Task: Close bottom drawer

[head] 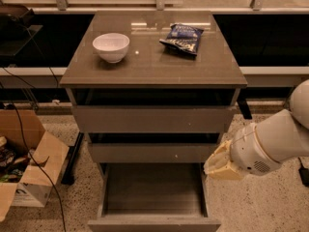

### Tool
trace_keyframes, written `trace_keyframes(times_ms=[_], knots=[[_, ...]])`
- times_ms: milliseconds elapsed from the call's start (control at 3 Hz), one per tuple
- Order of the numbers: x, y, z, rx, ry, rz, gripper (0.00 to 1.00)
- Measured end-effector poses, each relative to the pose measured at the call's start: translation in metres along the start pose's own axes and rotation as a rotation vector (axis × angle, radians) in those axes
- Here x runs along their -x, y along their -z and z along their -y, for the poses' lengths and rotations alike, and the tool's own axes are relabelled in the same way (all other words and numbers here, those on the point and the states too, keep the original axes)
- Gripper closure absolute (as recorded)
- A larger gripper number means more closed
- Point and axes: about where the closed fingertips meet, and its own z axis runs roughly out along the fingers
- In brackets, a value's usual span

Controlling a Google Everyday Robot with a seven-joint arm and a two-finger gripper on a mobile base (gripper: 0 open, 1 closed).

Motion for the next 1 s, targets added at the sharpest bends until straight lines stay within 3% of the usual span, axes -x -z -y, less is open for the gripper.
trace_keyframes(times_ms=[333,1000], knots=[[0.0,0.0,0.0,0.0,0.0,0.0,1.0],[0.0,-0.07,-0.012,0.079,-0.035,0.021,1.0]])
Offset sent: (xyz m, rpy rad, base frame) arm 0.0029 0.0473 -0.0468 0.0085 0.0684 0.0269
